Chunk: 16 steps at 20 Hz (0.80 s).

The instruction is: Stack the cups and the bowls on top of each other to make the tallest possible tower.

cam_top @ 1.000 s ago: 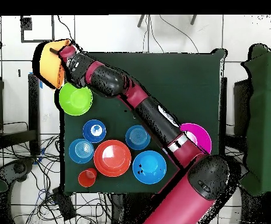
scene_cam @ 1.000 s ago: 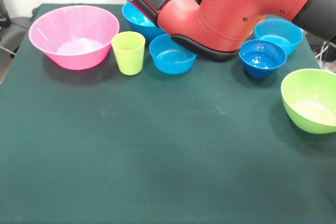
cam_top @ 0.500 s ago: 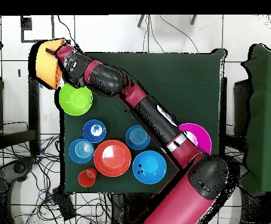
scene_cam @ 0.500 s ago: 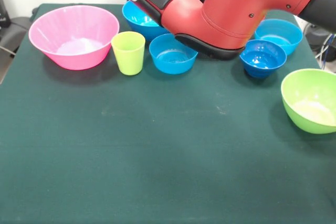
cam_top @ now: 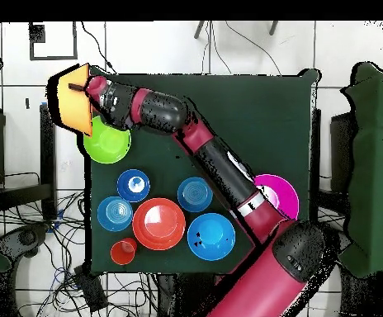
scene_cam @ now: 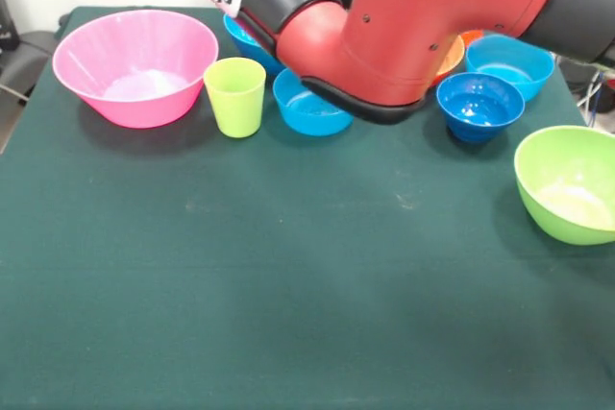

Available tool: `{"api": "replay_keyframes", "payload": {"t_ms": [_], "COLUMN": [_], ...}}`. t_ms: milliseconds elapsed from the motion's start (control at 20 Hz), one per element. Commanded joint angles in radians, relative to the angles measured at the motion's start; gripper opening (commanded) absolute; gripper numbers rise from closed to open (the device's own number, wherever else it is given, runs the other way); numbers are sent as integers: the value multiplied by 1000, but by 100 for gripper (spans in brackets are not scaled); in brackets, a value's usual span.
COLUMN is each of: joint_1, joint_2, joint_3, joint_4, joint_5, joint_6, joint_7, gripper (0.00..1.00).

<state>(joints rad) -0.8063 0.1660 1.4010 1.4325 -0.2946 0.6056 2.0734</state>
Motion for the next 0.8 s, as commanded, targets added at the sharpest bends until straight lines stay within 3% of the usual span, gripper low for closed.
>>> {"api": "replay_keyframes", "payload": {"t_ms": [50,800], "joint_1": [-17,-16], "joint_2": [50,-11], "joint_3": [-43,-121], "joint_4": [-176,-347], "joint_5": [30,52], "joint_6": [226,556], "joint_7": [-413,-566], "gripper": [0,0]}}
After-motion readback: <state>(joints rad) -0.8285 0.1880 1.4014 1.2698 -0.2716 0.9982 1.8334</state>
